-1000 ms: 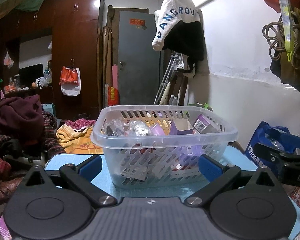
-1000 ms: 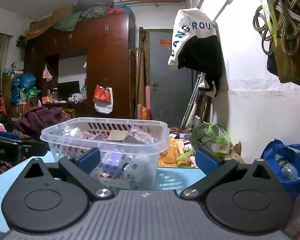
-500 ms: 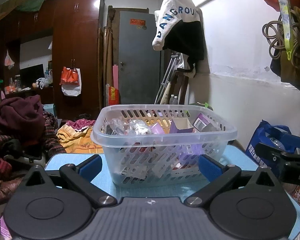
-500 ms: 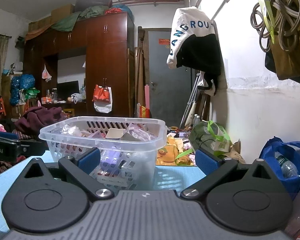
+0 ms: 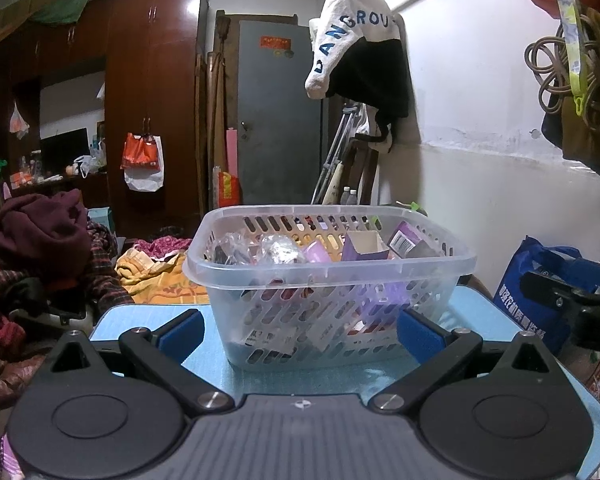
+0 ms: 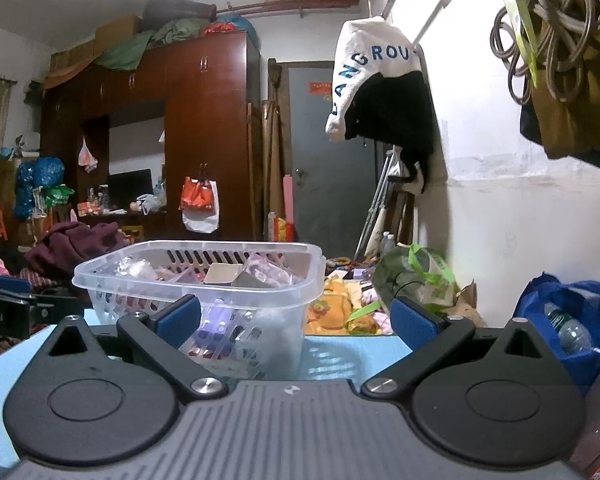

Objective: Organize objects

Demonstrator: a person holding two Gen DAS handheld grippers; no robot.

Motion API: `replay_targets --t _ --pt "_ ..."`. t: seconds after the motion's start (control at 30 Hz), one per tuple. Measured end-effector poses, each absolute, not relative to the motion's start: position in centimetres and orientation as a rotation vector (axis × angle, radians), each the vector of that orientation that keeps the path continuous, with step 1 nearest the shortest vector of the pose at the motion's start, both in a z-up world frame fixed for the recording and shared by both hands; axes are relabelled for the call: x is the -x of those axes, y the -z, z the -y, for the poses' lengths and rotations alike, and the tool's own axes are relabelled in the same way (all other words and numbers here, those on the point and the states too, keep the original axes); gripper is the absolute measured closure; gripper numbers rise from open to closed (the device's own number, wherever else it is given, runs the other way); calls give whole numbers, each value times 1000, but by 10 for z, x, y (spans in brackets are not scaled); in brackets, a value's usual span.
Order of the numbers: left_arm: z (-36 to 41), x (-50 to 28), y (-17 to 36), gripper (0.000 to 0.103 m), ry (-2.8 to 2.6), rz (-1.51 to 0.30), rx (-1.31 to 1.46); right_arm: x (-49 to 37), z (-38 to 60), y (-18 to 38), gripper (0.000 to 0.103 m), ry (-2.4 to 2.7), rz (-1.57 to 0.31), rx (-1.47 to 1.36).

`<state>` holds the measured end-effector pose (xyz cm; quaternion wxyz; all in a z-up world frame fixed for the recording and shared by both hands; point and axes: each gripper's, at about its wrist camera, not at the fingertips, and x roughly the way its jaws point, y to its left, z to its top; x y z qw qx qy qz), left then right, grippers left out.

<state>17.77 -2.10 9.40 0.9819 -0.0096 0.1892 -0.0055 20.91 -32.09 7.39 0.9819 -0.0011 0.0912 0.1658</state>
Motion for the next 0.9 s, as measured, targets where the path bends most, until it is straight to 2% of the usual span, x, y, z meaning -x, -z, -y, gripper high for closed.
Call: replay_targets --t 0.9 --pt "23 -178 -91 0 1 -388 6 -204 318 -69 0 -336 -160 24"
